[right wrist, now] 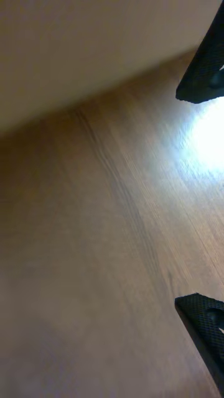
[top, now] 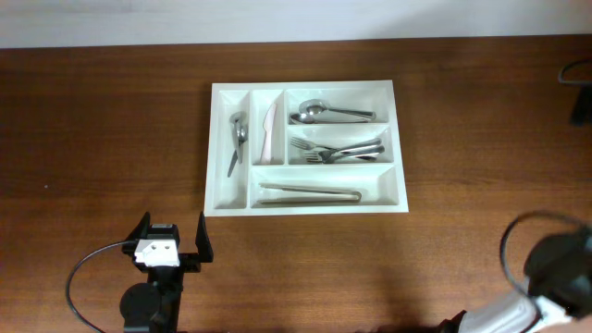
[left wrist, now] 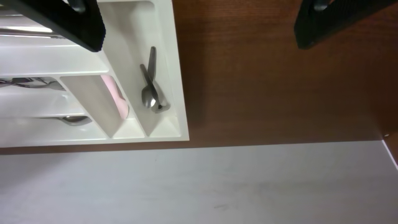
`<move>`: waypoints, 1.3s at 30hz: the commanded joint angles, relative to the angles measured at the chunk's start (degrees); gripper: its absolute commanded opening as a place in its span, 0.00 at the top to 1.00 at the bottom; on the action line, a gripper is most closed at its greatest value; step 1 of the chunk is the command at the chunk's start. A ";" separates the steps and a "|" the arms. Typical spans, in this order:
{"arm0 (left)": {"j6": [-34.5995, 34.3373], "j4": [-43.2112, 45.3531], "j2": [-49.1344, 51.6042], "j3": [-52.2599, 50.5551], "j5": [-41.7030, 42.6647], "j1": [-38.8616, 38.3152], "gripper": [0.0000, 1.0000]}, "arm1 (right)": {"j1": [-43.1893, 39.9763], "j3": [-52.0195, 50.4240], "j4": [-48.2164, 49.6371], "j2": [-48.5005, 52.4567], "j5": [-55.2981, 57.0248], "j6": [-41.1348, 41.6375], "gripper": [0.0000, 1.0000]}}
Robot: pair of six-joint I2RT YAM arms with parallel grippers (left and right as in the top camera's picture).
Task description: Pack container
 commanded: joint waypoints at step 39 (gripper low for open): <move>1.11 0.22 -0.55 -0.70 -0.39 0.24 0.01 | 33.14 -91.01 63.60 -95.56 -20.72 1.81 0.02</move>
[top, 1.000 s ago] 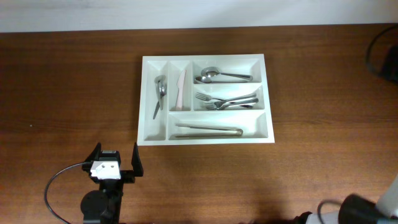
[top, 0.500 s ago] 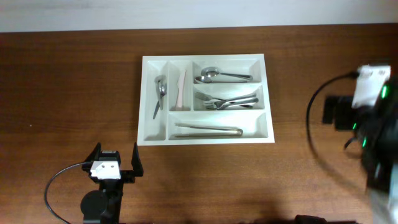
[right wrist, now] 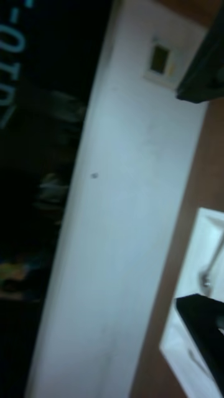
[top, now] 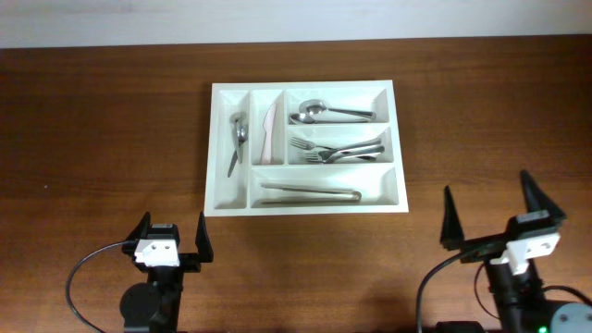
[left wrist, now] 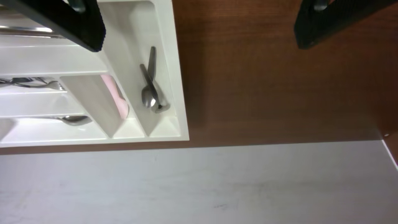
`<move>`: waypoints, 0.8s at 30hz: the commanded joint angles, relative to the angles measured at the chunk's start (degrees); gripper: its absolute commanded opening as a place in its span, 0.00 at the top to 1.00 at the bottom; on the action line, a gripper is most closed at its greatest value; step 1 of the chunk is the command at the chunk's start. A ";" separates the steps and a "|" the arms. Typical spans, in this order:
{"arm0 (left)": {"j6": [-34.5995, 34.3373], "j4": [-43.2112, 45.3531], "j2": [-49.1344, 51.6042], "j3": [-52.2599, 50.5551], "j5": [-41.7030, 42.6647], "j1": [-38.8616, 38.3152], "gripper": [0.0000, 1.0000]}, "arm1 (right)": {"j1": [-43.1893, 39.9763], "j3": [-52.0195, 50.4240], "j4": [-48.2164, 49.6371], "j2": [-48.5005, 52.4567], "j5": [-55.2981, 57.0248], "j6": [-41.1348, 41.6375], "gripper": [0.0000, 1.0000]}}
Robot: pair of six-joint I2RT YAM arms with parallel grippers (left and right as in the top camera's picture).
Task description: Pack container
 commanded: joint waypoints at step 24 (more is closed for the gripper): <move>1.11 0.20 -0.55 -0.68 -0.39 0.24 0.01 | 0.63 -27.89 22.45 -12.07 6.71 4.76 0.01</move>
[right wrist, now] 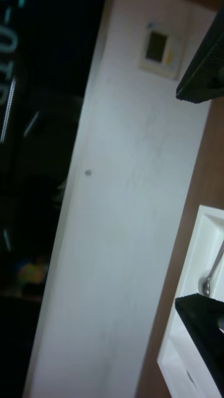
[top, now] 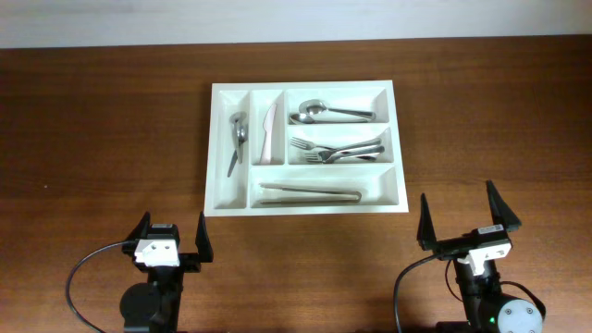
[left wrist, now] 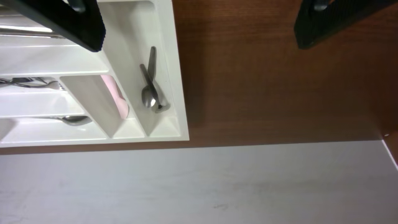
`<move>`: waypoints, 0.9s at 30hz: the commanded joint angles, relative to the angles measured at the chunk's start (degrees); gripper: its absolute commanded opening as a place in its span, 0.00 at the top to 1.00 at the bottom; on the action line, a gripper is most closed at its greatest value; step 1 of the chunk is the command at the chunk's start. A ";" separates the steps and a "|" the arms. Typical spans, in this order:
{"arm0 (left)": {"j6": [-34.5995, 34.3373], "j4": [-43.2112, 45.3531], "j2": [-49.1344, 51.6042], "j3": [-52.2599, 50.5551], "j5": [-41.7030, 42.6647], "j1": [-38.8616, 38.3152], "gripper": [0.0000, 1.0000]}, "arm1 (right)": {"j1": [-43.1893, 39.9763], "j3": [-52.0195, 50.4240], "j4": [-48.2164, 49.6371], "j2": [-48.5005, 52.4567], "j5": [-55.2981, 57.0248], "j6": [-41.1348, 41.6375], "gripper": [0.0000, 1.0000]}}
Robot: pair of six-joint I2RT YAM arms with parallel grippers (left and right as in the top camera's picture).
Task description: Pack container
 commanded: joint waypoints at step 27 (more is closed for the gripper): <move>1.11 0.20 -0.55 -0.68 -0.39 0.24 0.01 | 0.52 -9.46 -13.09 -1.97 6.97 4.00 0.02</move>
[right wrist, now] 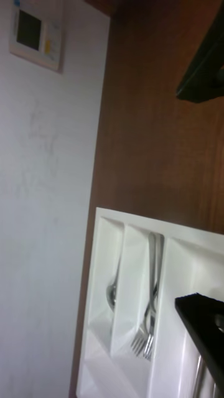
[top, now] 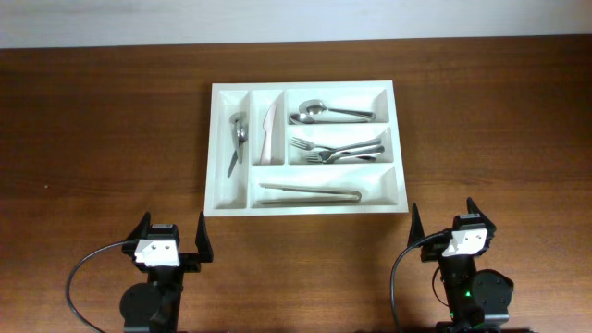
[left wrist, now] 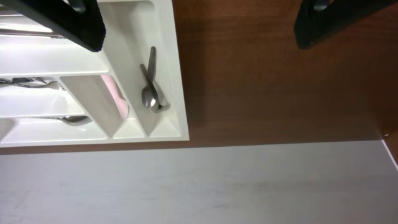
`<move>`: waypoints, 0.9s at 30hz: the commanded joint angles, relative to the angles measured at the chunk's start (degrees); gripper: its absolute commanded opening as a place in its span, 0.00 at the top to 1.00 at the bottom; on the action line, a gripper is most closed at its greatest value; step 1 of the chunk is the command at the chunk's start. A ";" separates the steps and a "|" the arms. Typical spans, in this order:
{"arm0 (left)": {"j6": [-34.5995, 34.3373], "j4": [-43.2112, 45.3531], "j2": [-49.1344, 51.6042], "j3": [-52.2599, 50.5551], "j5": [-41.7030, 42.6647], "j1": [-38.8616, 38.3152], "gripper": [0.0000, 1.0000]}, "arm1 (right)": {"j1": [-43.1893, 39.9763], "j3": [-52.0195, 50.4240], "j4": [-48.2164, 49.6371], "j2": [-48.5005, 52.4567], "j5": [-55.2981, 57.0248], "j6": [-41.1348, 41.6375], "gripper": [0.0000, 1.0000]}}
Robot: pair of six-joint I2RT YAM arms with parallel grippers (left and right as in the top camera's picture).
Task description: Pack container
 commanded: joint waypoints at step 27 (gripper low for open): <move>1.11 0.20 -0.55 -0.68 -0.39 0.24 0.01 | 0.52 -0.28 -0.44 3.17 1.14 0.68 0.01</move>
